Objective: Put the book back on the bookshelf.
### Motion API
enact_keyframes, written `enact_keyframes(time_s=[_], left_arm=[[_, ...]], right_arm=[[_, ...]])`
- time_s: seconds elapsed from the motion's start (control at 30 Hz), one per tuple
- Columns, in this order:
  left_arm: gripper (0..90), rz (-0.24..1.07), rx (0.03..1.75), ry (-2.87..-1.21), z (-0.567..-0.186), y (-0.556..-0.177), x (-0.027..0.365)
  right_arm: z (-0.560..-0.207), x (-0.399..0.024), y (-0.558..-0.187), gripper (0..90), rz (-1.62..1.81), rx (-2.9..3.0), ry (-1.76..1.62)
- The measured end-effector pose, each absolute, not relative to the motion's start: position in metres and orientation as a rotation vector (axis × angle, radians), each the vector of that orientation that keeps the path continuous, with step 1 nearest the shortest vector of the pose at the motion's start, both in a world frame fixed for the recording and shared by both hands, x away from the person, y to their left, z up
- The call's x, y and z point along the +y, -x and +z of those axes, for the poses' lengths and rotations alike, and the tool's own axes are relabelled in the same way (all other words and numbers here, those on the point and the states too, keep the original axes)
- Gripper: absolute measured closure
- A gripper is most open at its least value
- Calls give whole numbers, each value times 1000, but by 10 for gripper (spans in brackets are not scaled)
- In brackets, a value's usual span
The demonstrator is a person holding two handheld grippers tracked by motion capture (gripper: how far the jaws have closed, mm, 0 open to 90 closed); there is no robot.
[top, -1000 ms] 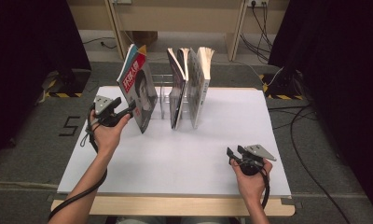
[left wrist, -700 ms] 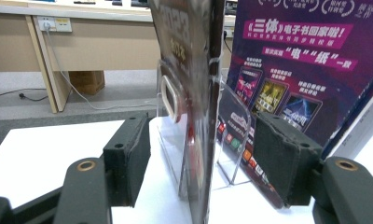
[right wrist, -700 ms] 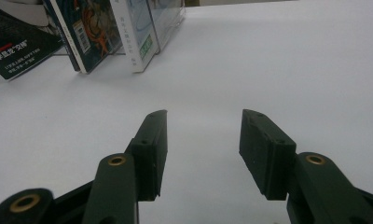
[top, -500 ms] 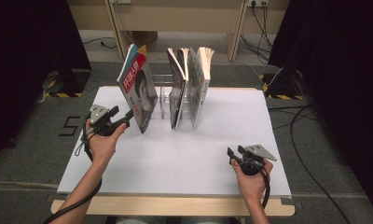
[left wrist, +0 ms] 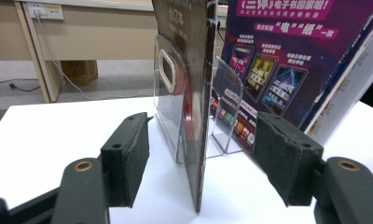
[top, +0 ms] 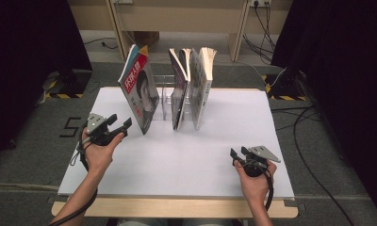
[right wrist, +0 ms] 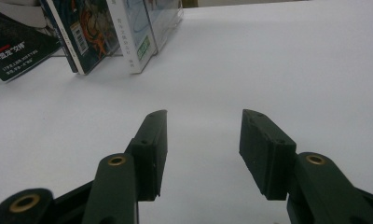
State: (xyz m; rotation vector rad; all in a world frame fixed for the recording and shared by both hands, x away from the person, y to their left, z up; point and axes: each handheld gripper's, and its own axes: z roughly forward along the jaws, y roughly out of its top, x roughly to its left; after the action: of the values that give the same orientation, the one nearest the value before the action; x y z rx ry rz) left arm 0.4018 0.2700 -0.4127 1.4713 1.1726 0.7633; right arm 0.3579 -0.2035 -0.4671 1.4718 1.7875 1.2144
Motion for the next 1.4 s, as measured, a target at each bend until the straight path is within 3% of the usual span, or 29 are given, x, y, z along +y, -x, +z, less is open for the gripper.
enact_keyframes(time_s=[1.4], left_arm=[[345,754,1298,-1509,-462,-346,326]], right_arm=[[-467,-207,-357,525,1202,1769,-1478]])
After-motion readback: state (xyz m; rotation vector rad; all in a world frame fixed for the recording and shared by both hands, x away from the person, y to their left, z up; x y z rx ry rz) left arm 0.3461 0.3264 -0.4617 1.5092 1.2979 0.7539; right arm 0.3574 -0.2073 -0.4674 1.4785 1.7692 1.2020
